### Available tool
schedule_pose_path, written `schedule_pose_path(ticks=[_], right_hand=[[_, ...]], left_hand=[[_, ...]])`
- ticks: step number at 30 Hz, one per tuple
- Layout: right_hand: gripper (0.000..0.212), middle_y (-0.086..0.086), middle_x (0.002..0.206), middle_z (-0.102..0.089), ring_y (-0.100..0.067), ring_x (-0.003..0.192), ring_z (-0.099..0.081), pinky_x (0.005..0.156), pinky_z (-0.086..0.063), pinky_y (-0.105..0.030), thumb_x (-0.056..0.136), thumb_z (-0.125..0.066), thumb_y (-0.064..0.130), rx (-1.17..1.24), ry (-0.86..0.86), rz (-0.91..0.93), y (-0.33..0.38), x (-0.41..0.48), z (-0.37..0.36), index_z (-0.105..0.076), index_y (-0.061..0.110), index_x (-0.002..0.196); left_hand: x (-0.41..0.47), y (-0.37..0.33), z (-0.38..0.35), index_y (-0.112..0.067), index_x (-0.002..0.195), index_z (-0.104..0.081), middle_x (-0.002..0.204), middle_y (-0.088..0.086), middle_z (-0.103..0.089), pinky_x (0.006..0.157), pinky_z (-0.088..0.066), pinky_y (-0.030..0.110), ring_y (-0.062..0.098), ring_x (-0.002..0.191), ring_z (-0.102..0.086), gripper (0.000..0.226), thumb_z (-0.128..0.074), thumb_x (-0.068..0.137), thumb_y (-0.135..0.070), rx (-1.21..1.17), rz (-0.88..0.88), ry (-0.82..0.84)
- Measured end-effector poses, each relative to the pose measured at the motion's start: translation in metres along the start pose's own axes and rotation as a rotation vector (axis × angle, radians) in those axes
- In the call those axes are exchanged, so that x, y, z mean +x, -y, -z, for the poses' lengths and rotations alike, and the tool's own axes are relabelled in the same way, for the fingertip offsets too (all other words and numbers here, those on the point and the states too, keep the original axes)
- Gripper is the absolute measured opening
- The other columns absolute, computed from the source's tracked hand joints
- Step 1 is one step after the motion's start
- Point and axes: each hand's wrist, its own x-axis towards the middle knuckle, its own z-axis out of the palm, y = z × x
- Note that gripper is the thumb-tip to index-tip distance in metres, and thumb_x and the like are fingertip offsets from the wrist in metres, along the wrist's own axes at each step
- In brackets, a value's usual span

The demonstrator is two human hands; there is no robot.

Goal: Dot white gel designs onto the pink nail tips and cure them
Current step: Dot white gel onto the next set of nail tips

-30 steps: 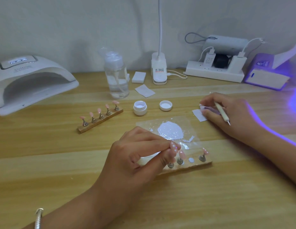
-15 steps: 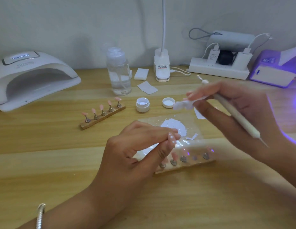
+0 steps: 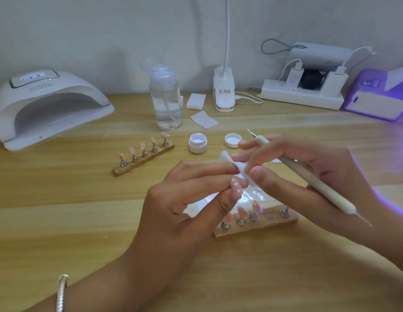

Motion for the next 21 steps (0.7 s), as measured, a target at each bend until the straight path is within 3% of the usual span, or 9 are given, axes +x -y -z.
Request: schedule_pose_path(ticks=[9, 11, 15, 21], right_hand=[[0.017, 0.016, 0.101, -0.073, -0.003, 0.100, -0.069, 0.087, -0.048, -0.012, 0.090, -0.069, 0.025, 0.031, 0.043, -0.046, -0.0038, 0.0008, -0.0007, -0.072, 0.022, 0.106], [0.017, 0.014, 0.100, -0.074, -0.003, 0.099, -0.070, 0.086, -0.051, -0.016, 0.088, -0.067, 0.026, 0.034, 0.038, -0.059, -0.0037, 0.0003, -0.0010, -0.073, 0.021, 0.103], [0.008, 0.009, 0.102, -0.075, -0.005, 0.117, -0.063, 0.102, -0.048, -0.029, 0.091, -0.068, 0.021, 0.042, 0.012, -0.040, -0.0016, 0.0014, 0.0030, -0.071, 0.016, 0.097], [0.006, 0.012, 0.099, -0.076, -0.003, 0.119, -0.061, 0.102, -0.046, -0.024, 0.082, -0.069, 0.009, 0.021, 0.001, -0.058, 0.0035, 0.0019, 0.0034, -0.065, 0.014, 0.083]], left_hand=[[0.0007, -0.0016, -0.0005, -0.024, 0.098, -0.075, 0.105, -0.015, -0.073, 0.091, -0.049, 0.036, 0.018, 0.106, -0.067, 0.011, -0.066, 0.091, -0.021, -0.037, -0.009, 0.007], [0.0009, -0.0020, -0.0001, -0.025, 0.098, -0.074, 0.103, -0.016, -0.073, 0.091, -0.049, 0.036, 0.018, 0.105, -0.067, 0.012, -0.066, 0.091, -0.022, -0.047, -0.002, 0.000], [0.0004, -0.0026, 0.0001, -0.027, 0.100, -0.074, 0.104, -0.016, -0.073, 0.090, -0.051, 0.034, 0.018, 0.106, -0.068, 0.013, -0.066, 0.091, -0.023, -0.061, 0.018, -0.003], [0.0014, -0.0029, -0.0005, -0.022, 0.100, -0.075, 0.104, -0.010, -0.071, 0.089, -0.051, 0.030, 0.020, 0.106, -0.067, 0.013, -0.066, 0.091, -0.021, -0.059, 0.022, -0.008]])
